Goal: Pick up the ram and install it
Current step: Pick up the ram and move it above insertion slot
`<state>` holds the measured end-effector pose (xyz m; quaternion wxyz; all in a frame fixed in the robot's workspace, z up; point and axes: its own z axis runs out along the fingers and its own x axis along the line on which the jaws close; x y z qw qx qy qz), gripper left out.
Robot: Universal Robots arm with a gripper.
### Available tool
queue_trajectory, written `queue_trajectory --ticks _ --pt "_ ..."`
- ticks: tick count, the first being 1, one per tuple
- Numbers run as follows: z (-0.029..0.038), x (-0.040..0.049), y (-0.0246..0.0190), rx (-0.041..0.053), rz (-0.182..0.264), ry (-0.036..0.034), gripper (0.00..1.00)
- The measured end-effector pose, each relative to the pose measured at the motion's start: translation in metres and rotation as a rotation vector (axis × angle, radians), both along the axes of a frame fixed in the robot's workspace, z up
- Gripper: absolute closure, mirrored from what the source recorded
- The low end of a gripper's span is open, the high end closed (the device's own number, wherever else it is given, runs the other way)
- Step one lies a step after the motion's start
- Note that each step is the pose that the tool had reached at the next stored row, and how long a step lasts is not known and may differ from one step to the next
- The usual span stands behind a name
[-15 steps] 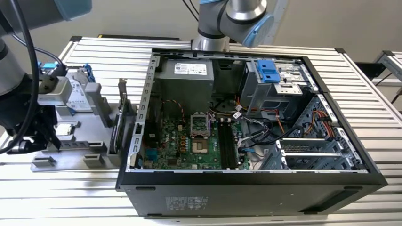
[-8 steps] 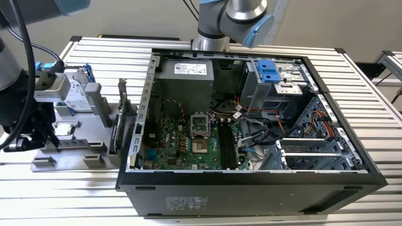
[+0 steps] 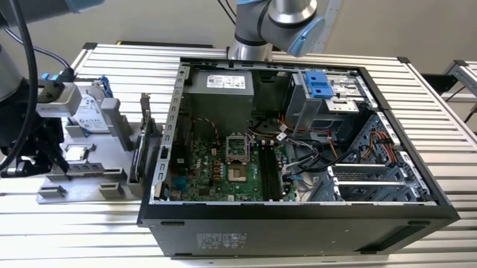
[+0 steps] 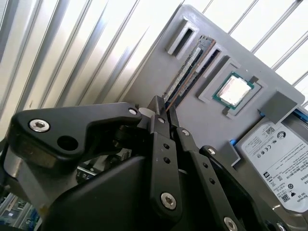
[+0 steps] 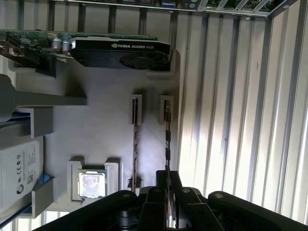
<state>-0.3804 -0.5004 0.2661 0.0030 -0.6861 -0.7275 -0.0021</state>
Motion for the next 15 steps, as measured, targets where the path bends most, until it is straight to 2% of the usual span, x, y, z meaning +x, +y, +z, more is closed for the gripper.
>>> queue_trajectory --ticks 15 --pt "0.0096 -0.0002 -0.0001 0.0000 0.000 0.0000 1.00"
